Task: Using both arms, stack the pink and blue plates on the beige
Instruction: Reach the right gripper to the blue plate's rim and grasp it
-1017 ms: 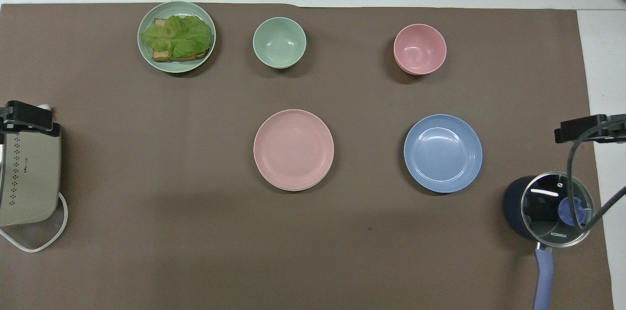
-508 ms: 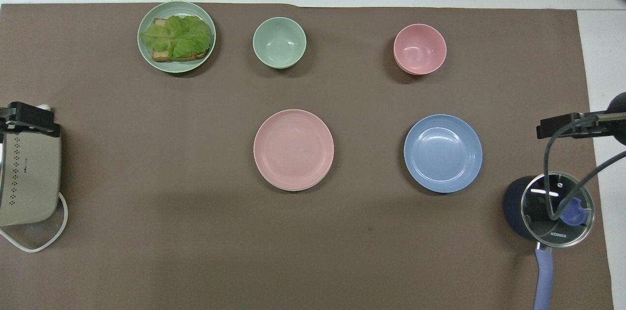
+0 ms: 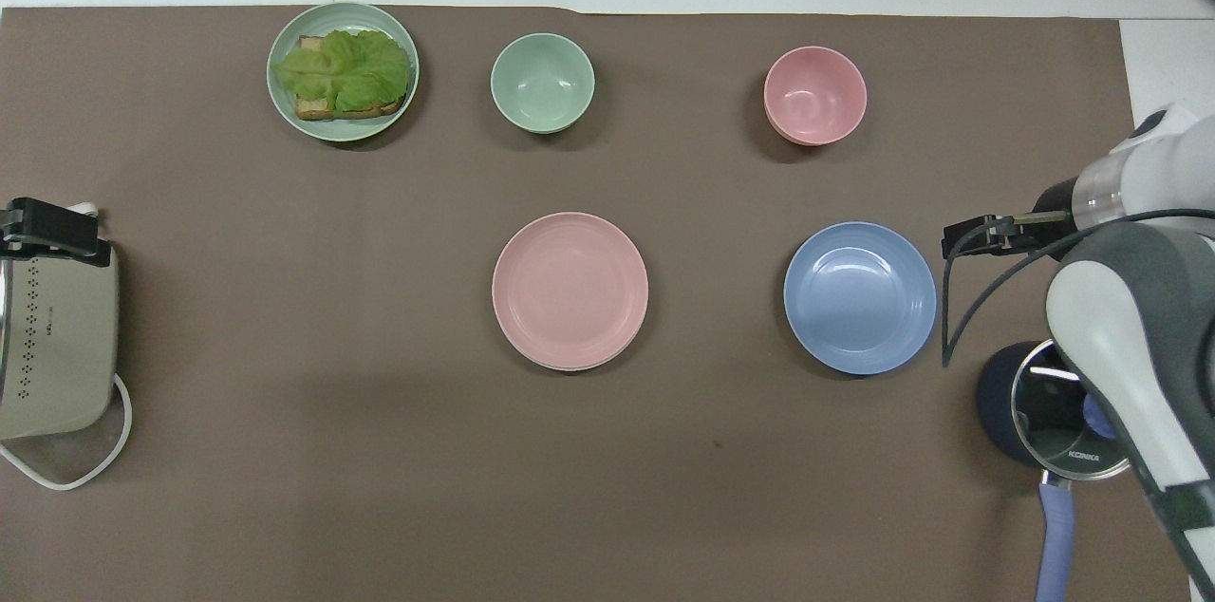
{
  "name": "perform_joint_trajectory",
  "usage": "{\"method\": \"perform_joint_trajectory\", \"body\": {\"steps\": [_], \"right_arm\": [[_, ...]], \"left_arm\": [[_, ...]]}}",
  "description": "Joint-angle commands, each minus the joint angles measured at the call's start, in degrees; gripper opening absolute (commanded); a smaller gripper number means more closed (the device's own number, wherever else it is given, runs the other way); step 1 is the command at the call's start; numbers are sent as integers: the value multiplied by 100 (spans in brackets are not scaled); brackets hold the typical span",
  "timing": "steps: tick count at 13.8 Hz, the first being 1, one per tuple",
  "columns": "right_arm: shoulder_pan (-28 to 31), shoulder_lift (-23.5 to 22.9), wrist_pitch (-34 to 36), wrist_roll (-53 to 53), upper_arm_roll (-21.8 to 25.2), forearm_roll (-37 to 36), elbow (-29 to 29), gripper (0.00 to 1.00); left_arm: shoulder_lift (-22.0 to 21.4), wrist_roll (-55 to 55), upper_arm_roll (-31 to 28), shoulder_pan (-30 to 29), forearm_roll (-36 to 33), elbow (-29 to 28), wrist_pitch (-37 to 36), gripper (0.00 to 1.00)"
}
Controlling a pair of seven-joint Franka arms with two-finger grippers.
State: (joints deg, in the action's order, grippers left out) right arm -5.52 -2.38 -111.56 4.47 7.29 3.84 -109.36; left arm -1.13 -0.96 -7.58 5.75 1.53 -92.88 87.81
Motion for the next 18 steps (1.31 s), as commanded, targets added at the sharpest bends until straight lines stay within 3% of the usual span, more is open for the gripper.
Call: {"method": "perform_joint_trajectory", "body": {"steps": [1, 5, 9, 14, 15, 18], "right_arm": [[156, -157, -724, 414, -25, 223, -401, 100], [165, -710, -1525, 766, -34, 223, -647, 100], [252, -975, -2141, 1055, -34, 231, -999, 100], [279, -1037, -2212, 1416, -34, 240, -1289, 100], [279, -1028, -2204, 1416, -34, 240, -1325, 95], [279, -1037, -2204, 1425, -34, 240, -1325, 29]], "left_arm": [[-133, 17, 29, -30, -101, -116, -1, 100], [-133, 17, 29, -31, -101, -116, -1, 100], [-133, 17, 29, -39, -101, -116, -1, 100], [-133, 17, 29, -39, -101, -116, -1, 100], [-133, 17, 29, -31, -101, -116, -1, 100], [-133, 17, 29, -39, -101, -116, -1, 100]]}}
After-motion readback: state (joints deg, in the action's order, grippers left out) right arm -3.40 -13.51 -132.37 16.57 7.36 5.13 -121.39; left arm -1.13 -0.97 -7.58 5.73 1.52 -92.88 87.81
